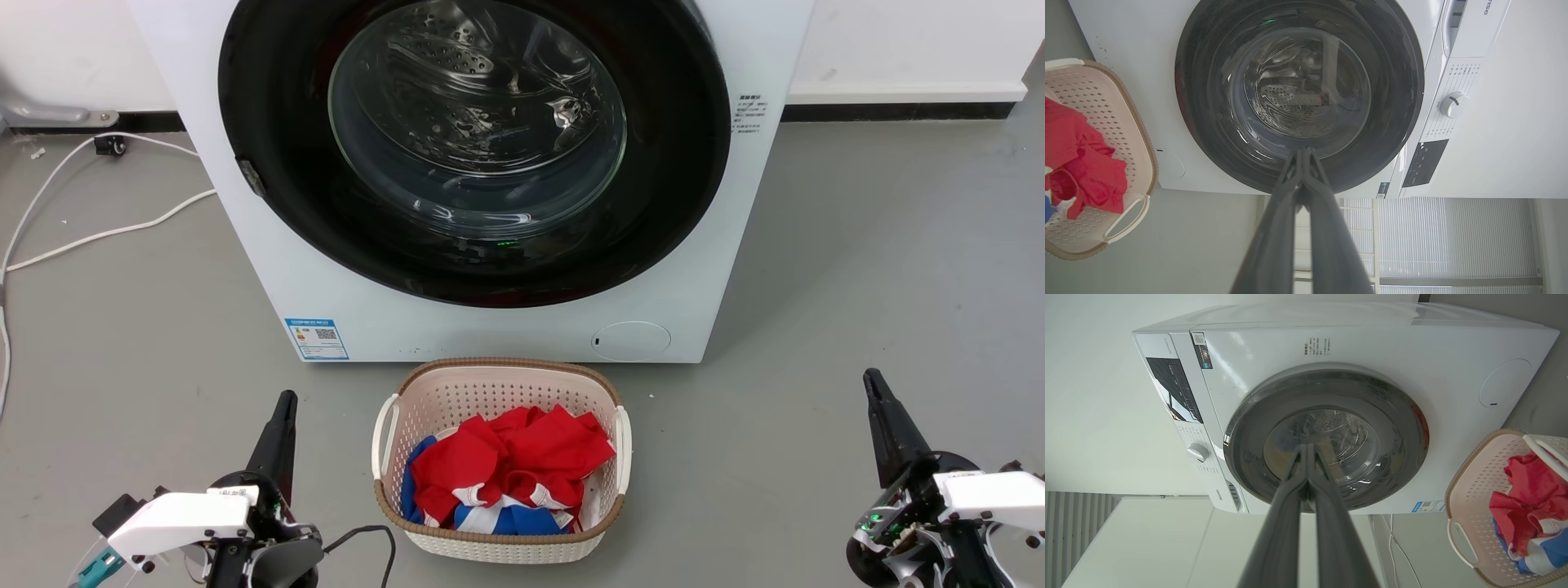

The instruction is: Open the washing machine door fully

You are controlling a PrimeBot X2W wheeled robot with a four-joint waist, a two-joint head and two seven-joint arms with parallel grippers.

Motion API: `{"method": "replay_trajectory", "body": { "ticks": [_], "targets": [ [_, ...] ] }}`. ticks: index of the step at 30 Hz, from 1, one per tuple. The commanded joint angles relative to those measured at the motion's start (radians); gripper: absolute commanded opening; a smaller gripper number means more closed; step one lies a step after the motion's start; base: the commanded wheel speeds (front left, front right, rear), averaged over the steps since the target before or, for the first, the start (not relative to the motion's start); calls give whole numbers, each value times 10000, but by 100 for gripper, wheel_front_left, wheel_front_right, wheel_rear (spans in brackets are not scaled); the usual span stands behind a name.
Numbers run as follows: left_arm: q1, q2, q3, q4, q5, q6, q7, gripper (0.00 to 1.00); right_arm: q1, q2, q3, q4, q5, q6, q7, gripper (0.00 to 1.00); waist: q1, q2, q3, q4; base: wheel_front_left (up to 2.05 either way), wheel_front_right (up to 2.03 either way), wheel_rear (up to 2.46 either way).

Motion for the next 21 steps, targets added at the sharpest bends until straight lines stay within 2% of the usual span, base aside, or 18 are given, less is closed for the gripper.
{"method": "replay_trajectory", "body": {
  "ticks": [1, 21],
  "targets": [
    [-84, -19, 33, 9, 11, -3, 50, 0, -105, 33, -13, -13, -61, 0, 23, 0, 0, 0, 0, 0, 0, 0, 0],
    [-86, -31, 54, 8, 33, -3, 43, 0, -106, 38, -23, -12, -74, 0, 35, 0, 0, 0, 0, 0, 0, 0, 0]
  ]
}}
